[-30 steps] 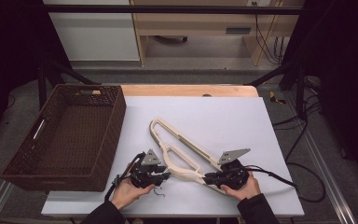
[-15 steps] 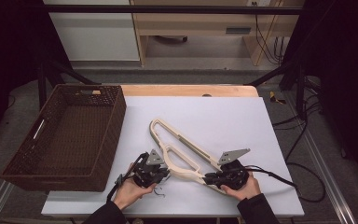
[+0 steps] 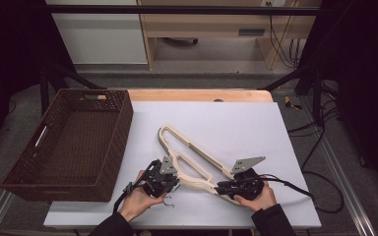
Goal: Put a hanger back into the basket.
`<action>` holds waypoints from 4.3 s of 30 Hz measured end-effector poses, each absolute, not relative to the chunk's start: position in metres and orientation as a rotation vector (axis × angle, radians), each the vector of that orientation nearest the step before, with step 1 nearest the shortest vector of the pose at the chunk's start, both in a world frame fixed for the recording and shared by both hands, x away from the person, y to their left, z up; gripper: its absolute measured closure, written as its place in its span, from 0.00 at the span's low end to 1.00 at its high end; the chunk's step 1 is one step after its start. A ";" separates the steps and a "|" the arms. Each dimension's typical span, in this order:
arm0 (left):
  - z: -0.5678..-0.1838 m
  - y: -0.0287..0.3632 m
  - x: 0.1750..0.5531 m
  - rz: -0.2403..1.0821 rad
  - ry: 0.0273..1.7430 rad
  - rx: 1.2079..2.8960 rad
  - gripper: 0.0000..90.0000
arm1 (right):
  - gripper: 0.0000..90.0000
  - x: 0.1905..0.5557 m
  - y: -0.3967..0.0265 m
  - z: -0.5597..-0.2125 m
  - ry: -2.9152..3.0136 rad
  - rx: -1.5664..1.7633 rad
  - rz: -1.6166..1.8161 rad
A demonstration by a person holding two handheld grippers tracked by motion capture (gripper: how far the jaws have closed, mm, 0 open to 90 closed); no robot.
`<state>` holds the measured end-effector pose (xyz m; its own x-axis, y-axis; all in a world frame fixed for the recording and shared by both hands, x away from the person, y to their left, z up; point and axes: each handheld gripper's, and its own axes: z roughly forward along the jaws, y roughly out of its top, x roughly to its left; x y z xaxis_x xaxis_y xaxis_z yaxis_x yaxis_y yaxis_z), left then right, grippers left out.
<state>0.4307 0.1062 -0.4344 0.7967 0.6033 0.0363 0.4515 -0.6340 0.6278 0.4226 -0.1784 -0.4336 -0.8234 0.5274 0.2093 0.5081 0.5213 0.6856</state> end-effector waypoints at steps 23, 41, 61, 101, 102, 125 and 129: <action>-0.420 0.105 0.433 0.314 0.819 2.397 0.95 | 0.46 0.419 -0.125 -0.433 2.507 0.558 1.051; -0.421 0.099 0.427 0.318 0.805 2.422 0.93 | 0.87 0.417 -0.110 -0.448 2.589 0.384 0.899; -0.366 0.164 0.429 0.384 0.661 1.895 0.36 | 0.90 0.415 -0.121 -0.433 2.532 0.424 0.940; -0.369 0.188 0.417 0.397 0.606 1.925 0.21 | 0.97 0.416 -0.183 -0.385 2.353 0.571 1.254; -0.368 0.188 0.416 0.396 0.599 1.927 0.21 | 0.97 0.416 -0.182 -0.384 2.368 0.558 1.270; -0.388 0.147 0.414 0.320 0.427 2.168 0.47 | 0.97 0.411 -0.143 -0.397 2.674 0.398 1.402; -0.392 0.143 0.414 0.335 0.413 2.190 0.59 | 0.97 0.411 -0.140 -0.398 2.691 0.387 1.406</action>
<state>0.4138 0.1428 -0.3916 0.9090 0.4062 0.0934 0.1753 -0.5759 0.7985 0.4114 -0.1405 -0.3982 -0.9648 0.2590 0.0448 0.1846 0.5464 0.8169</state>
